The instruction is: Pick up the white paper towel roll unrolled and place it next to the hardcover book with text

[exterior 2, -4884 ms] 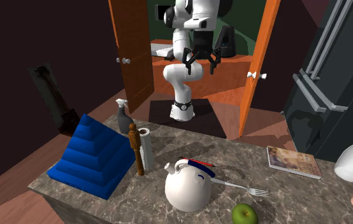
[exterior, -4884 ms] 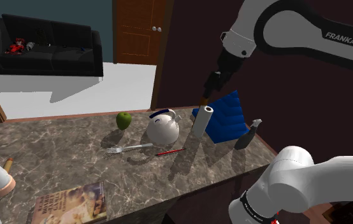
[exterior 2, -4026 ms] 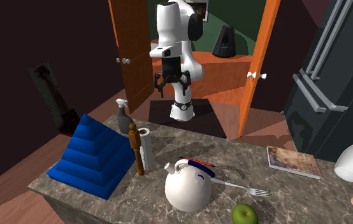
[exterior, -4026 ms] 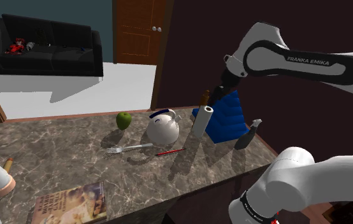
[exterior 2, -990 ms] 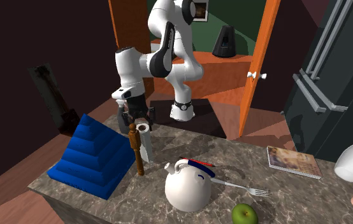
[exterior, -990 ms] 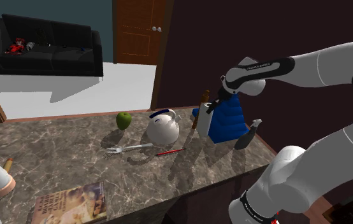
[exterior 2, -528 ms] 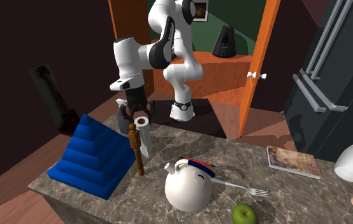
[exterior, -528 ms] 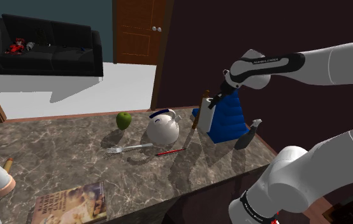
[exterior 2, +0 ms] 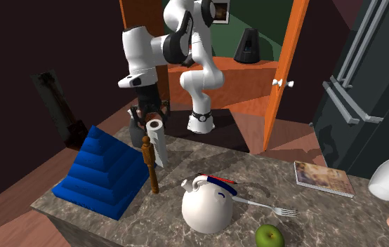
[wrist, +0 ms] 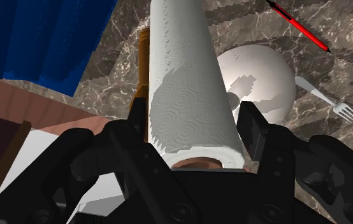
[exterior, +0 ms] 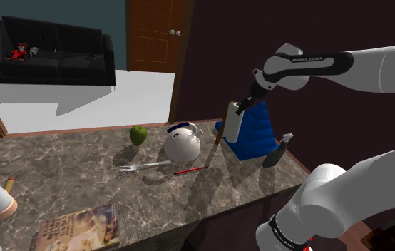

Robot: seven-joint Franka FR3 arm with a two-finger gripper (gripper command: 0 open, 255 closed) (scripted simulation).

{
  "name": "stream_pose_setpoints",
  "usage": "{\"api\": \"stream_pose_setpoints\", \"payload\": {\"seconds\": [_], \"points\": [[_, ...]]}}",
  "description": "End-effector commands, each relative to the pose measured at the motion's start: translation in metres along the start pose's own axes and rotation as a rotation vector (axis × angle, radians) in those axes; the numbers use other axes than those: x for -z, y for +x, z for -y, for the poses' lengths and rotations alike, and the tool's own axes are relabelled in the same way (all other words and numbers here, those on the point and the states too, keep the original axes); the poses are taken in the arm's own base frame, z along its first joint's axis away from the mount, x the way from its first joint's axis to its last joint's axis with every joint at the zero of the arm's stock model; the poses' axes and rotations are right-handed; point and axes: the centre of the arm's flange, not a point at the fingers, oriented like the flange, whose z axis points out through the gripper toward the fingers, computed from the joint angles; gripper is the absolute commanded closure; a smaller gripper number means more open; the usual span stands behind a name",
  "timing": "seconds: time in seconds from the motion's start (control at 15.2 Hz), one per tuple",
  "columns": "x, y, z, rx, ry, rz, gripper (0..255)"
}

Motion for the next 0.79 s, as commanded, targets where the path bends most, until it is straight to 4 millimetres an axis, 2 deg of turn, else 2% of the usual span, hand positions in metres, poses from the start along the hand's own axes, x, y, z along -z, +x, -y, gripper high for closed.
{"api": "stream_pose_setpoints", "payload": {"seconds": [0.0, 0.73], "points": [[0.010, 0.001, 0.001, 0.000, 0.000, 0.000, 255], [0.066, 0.016, 0.006, 0.000, 0.000, 0.000, 255]]}}
